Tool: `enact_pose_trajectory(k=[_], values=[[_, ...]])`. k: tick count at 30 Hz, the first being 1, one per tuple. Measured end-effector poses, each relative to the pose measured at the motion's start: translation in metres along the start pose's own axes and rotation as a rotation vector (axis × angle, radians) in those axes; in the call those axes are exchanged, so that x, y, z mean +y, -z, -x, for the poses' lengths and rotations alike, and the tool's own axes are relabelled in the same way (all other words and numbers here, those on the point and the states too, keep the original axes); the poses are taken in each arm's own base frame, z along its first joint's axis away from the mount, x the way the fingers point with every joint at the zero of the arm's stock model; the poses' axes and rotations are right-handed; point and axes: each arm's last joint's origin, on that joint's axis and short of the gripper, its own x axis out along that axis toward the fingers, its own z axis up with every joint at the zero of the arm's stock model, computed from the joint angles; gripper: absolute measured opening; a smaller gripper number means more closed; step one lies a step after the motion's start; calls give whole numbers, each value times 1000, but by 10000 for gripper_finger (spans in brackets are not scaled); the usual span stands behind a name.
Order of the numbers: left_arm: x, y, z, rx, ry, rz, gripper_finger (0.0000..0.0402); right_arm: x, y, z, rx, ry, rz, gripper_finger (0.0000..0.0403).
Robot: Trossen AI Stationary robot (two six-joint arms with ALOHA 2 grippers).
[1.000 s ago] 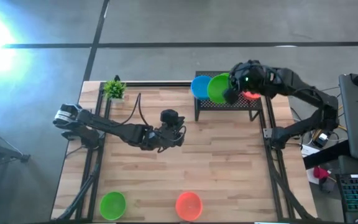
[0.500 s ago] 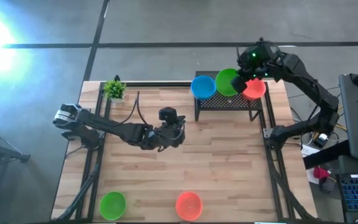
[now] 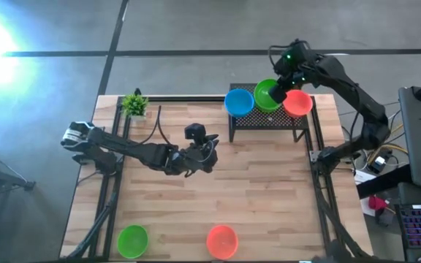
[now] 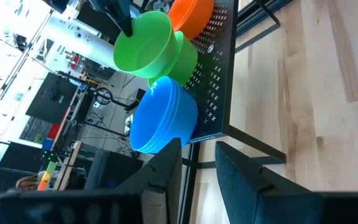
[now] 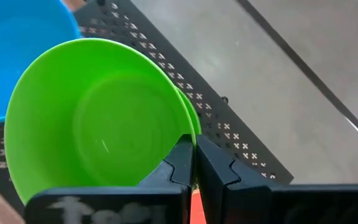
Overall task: Pick & Place Mini bowls
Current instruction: Stack the top green bowl on the green bowl on the shelf, then stack the orange bowl on the orange bowl on the shelf
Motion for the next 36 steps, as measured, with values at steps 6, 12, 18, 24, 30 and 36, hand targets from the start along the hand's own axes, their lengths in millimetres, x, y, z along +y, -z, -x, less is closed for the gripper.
enact_pose_trajectory(k=[6,12,18,24,30,36], values=[[0,0,0,0,0,-8,98,-2,-2,-9,29,2,12,8],[0,0,0,0,0,-18,98,-1,-4,-18,52,-1,12,8],[0,0,0,0,0,-18,98,-1,-6,-24,73,3,44,9],[0,0,0,-1,0,-26,98,0,-6,-25,74,4,45,36],[0,0,0,0,0,-26,98,-1,-5,-21,67,5,30,85],[0,0,0,0,0,-26,98,-1,0,-11,79,3,19,110]])
